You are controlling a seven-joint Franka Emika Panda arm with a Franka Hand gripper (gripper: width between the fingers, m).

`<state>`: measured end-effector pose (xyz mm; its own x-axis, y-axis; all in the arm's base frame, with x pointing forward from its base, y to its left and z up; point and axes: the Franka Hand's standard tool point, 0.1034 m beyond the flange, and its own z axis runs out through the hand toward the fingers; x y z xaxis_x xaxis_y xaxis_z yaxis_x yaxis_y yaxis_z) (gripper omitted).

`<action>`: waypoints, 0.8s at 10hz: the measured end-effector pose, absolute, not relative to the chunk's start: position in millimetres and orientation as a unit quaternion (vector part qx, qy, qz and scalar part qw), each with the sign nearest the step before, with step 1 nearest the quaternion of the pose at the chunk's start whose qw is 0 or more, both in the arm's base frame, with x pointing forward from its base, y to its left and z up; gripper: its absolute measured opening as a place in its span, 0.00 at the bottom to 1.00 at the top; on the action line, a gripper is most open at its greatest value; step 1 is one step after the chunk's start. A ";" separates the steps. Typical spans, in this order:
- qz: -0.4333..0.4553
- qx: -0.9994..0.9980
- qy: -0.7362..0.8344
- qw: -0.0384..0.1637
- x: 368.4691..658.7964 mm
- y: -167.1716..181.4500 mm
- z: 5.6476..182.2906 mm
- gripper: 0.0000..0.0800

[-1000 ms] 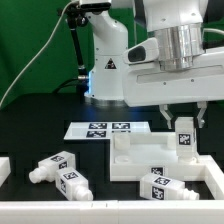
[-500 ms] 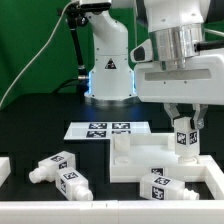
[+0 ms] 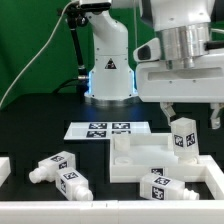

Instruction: Assemble one leg

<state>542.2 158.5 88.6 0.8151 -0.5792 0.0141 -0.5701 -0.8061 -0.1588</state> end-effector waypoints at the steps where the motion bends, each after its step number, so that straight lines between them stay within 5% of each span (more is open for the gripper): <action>1: -0.034 -0.962 0.260 0.074 542.6 156.5 88.3 0.81; 8: -0.056 -0.996 -0.034 0.058 548.4 137.8 89.4 0.81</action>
Offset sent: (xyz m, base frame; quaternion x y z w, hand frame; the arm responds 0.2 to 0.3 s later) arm 0.0000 0.0000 0.0000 0.0000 0.0000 -0.1938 0.9810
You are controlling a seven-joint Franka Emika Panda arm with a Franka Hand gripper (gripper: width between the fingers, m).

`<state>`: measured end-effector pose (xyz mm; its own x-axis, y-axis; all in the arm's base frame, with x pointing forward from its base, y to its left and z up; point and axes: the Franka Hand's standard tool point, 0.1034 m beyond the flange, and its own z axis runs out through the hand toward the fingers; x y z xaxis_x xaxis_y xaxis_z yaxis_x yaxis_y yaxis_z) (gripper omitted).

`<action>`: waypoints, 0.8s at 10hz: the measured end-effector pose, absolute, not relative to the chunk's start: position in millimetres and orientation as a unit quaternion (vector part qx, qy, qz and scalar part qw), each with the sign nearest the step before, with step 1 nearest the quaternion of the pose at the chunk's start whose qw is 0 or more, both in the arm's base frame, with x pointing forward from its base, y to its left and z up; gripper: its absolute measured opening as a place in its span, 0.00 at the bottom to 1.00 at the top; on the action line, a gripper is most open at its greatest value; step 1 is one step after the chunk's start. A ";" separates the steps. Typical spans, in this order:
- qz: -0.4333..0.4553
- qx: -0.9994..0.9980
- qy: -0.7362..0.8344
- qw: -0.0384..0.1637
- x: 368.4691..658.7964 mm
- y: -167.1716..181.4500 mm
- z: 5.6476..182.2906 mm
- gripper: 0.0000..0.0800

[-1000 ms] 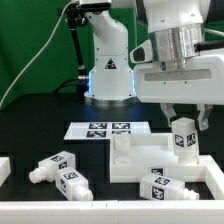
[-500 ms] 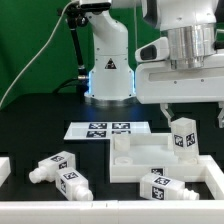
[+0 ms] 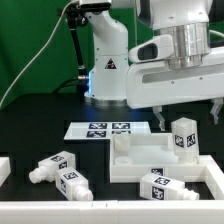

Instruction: Assemble one leg

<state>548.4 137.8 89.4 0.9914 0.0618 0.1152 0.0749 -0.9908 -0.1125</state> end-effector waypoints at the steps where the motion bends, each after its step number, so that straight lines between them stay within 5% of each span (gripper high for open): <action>1: -0.058 -0.995 -0.059 0.057 549.3 134.0 89.4 0.81; 6: -0.067 -0.971 -0.225 0.043 553.4 129.2 89.4 0.81; 8: -0.067 -0.972 -0.223 0.043 553.5 129.2 89.5 0.47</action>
Offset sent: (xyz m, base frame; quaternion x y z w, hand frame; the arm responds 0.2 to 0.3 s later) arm 0.0067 0.0018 -0.0004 0.0045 -0.0234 -0.2079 0.9779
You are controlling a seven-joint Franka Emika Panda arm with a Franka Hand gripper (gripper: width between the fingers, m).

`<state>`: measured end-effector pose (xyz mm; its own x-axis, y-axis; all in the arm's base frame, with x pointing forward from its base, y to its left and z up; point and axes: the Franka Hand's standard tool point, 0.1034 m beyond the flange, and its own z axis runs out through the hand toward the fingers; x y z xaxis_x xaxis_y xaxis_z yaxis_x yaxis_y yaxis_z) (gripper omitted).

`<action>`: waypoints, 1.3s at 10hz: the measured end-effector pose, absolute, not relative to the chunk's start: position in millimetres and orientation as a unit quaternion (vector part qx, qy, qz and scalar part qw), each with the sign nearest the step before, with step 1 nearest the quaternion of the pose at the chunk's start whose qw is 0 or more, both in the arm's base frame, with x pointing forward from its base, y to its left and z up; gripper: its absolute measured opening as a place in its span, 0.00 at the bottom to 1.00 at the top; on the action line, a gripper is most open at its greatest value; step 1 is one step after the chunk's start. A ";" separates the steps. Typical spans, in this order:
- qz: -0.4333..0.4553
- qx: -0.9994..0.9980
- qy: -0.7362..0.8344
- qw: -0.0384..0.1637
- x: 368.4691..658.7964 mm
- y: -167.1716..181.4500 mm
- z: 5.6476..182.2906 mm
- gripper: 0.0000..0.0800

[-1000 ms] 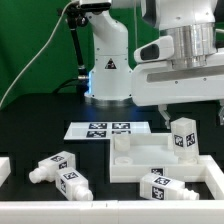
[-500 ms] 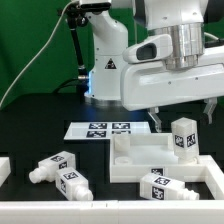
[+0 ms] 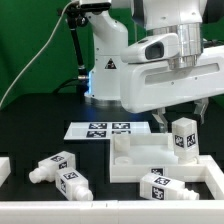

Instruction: Assemble one leg

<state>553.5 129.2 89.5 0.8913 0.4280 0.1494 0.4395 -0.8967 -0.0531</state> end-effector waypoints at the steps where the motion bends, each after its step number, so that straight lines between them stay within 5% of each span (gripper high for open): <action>1: -0.067 -0.971 -0.223 0.043 553.7 129.3 89.7 0.47; 2: -0.068 -0.971 -0.223 0.043 553.9 129.3 89.8 0.36; 6: -0.068 -0.980 -0.181 0.047 554.0 131.2 89.8 0.36; 13: -0.062 -0.963 0.251 0.071 552.9 141.7 90.2 0.36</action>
Offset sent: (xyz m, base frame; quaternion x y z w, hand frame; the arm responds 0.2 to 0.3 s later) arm 0.0000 0.0000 0.0000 0.0000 0.0000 0.0650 0.9979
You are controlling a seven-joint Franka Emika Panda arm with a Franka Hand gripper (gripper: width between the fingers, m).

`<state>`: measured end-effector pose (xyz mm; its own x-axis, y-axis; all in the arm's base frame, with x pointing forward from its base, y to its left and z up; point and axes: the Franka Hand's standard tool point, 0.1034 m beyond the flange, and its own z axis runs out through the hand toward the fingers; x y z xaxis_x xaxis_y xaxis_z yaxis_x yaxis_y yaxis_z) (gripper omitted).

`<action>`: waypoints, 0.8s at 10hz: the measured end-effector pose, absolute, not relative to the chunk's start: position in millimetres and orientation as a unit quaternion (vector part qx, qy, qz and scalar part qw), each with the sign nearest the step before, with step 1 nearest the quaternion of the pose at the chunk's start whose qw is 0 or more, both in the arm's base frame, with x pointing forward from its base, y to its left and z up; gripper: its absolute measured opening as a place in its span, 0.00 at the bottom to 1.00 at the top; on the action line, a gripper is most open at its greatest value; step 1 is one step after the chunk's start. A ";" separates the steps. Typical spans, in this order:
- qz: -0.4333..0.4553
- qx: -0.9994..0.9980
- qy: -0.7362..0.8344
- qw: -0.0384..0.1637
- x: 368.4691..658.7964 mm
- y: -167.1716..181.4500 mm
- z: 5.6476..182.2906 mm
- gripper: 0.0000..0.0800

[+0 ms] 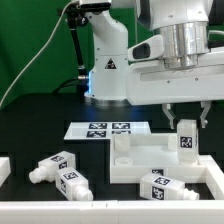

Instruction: Assemble one leg

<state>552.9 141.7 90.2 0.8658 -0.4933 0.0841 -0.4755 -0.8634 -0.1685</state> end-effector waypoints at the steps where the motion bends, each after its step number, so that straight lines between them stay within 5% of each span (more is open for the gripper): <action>1: -0.052 -0.941 0.327 0.076 551.6 142.2 90.0 0.36; 6: -0.026 -0.897 0.432 0.092 550.4 143.0 89.4 0.36; 8: -0.031 -0.917 0.388 0.089 550.8 142.9 89.6 0.73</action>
Offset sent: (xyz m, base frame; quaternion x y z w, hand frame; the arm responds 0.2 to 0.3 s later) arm 0.0014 -0.0046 -0.0043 0.0037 -0.0485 0.1936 0.9799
